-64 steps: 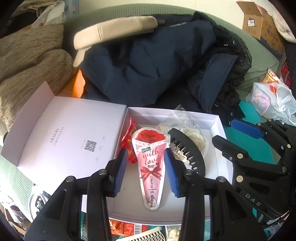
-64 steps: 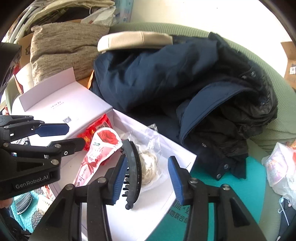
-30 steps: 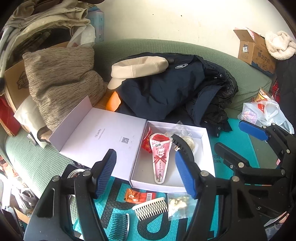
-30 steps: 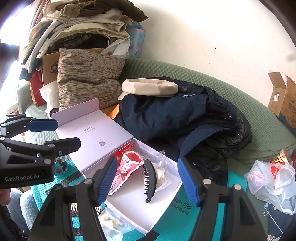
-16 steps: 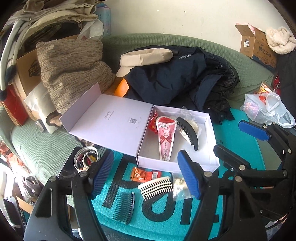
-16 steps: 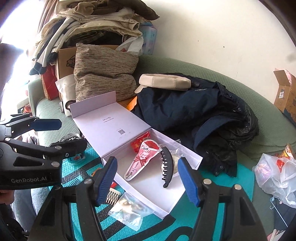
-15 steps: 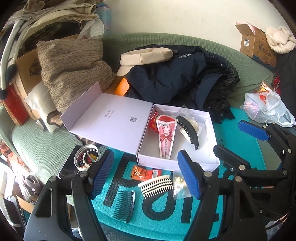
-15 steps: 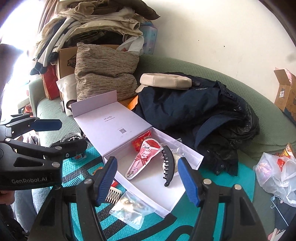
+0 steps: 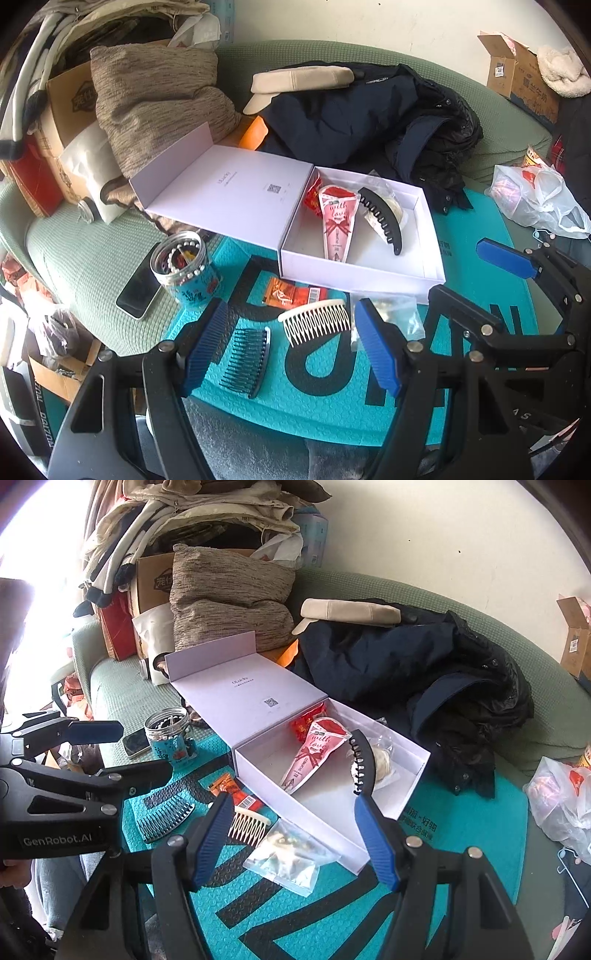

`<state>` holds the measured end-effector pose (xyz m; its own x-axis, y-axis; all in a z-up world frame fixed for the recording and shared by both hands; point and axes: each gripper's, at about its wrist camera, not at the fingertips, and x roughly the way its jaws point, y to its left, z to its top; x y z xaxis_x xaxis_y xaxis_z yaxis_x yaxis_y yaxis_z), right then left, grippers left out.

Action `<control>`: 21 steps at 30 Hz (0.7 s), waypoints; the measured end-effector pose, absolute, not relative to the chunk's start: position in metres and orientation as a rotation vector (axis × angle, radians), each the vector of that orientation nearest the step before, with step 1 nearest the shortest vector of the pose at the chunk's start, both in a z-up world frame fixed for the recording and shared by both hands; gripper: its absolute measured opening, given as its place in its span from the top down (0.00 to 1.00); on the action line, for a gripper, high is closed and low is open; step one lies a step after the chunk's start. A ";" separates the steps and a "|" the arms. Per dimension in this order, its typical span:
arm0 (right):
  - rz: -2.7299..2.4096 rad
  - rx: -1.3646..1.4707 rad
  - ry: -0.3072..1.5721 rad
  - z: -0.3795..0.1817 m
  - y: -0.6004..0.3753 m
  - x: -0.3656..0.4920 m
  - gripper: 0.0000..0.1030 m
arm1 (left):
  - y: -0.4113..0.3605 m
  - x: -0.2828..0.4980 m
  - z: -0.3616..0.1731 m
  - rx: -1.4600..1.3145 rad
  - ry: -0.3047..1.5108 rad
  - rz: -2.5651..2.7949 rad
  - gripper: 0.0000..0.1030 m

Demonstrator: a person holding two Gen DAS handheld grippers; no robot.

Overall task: Organize objects
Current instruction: 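Withdraw both open tools up and away from the white box, then grasp the clear bag of white items with the right tool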

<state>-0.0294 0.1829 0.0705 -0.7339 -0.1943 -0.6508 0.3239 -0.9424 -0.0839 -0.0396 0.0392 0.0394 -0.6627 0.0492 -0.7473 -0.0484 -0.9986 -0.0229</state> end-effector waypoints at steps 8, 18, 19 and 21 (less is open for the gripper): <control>-2.650 1.014 0.267 0.056 0.183 -0.022 0.34 | 0.035 -0.032 0.022 -1.309 -0.051 2.796 0.32; -2.619 1.078 0.231 0.032 0.186 -0.024 0.34 | 0.028 -0.032 -0.007 -1.380 -0.151 2.745 0.32; -2.615 1.091 0.223 0.029 0.187 -0.026 0.34 | 0.027 -0.033 -0.010 -1.387 -0.157 2.741 0.32; -2.608 1.112 0.208 0.023 0.189 -0.027 0.34 | 0.026 -0.035 -0.016 -1.402 -0.175 2.729 0.32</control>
